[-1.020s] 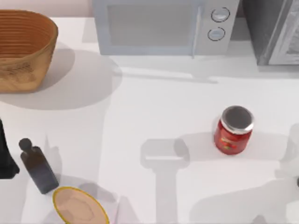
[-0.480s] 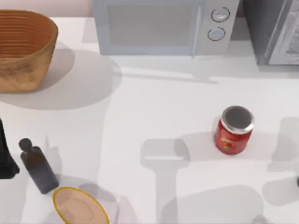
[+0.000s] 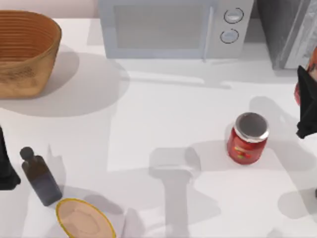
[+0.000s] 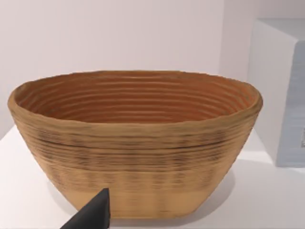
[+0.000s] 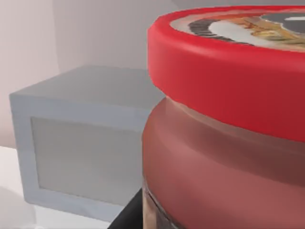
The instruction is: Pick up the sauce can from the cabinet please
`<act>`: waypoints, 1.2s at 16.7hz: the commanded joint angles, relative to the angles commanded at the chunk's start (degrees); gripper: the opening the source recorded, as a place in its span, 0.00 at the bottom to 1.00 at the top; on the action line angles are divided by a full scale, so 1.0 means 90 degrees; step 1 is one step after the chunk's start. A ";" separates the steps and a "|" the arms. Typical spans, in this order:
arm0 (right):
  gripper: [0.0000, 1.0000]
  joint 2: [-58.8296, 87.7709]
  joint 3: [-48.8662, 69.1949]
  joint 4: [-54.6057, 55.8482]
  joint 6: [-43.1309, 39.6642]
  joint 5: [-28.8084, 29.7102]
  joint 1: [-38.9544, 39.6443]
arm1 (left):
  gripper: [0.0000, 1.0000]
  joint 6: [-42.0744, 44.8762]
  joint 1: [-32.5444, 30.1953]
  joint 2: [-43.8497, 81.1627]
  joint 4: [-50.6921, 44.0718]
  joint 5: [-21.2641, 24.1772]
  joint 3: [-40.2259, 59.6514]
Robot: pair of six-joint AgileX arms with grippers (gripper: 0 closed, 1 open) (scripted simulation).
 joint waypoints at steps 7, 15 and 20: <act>0.00 0.4723 0.1329 0.3177 0.0017 0.0125 0.1652 | 1.00 0.0000 0.0000 0.0000 0.0000 0.0000 0.0000; 0.00 0.7843 0.2174 0.5334 0.0035 0.0188 0.2805 | 1.00 0.0000 0.0000 0.0000 0.0000 0.0000 0.0000; 0.00 0.7975 0.2208 0.5433 0.0036 0.0190 0.2861 | 1.00 0.0000 0.0000 0.0000 0.0000 0.0000 0.0000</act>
